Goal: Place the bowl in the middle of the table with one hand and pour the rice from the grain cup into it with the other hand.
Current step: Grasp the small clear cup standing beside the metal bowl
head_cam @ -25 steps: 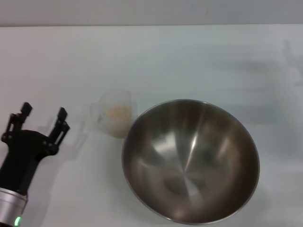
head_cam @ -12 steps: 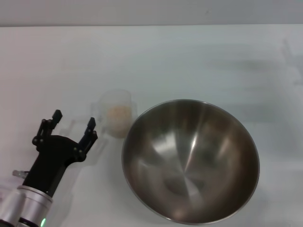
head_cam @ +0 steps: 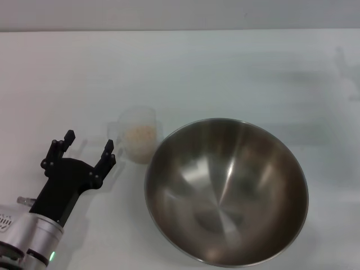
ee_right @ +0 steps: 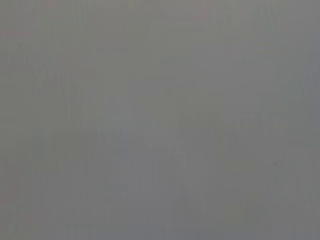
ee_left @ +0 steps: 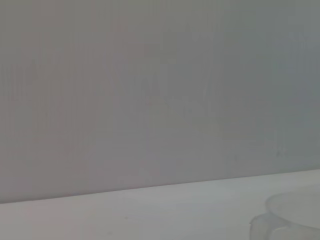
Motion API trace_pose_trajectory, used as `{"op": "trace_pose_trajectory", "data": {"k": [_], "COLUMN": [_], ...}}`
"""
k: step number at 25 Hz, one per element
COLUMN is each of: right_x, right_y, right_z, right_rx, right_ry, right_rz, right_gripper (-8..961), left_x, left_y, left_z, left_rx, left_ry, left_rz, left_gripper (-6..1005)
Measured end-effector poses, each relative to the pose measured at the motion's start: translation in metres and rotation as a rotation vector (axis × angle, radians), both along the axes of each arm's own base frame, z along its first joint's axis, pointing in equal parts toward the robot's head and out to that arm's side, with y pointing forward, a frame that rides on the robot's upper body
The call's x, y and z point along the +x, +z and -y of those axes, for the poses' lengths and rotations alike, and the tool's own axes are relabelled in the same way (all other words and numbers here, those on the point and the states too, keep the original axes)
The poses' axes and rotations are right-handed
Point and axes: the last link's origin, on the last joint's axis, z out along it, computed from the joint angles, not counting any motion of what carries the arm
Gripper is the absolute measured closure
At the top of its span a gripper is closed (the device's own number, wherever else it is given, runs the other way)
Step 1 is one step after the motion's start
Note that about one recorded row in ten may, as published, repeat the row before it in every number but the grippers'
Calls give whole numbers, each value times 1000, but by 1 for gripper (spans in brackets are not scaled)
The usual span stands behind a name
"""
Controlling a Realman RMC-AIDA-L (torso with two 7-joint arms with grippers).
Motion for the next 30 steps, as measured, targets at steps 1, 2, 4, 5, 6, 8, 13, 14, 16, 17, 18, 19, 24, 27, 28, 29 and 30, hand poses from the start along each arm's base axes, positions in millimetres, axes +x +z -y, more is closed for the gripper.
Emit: {"op": "trace_pose_trajectory", "data": {"k": [1,2,4,5,6,8,13,14,16,17,18,19,24,27,28,29,30], "right_x": [0,0,0,1,0,0,0,0,1,2,3,3,3,2,2,2,2], "right_y": [0,0,0,0,0,0,0,1,1,2,3,3,3,2,2,2,2], "right_z": [0,0,1,1,1,1,1,2,2,2,2,2,2,2,2,2,2], "right_rx": [0,0,1,1,2,3,4,5,8,12,17,17,19,19,18,17,17], "right_ry": [-1,-1,-1,-1,1,3,3,3,0,-3,-9,-9,-8,-6,-6,-7,-7], "right_rz": [0,0,-1,-1,-1,-1,-2,-3,-6,-9,-14,-14,-17,-17,-17,-17,-17], "right_gripper": [245,245,245,245,245,245,245,245,245,245,245,245,245,245,245,245,245], "left_x": [0,0,0,0,0,0,0,0,0,0,0,0,-1,-1,-1,-1,-1], "left_y": [0,0,0,0,0,-1,-1,0,0,1,1,1,1,2,2,2,2], "left_z": [-1,-3,-5,-6,-8,-10,-15,-16,-18,-19,-21,-21,-26,-29,-30,-31,-31], "left_rx": [0,-1,-6,-8,-10,-16,-19,-17,-15,-14,-16,-16,-20,-17,-17,-16,-16], "left_ry": [-1,-3,-3,-4,-6,-9,-6,-6,-7,-6,-3,-3,7,15,16,19,19], "left_rz": [-1,-3,-8,-10,-15,-22,-28,-28,-32,-34,-37,-37,-43,-43,-42,-40,-40], "left_gripper": [212,212,213,213,213,213,214,214,214,215,215,215,216,216,216,217,217]}}
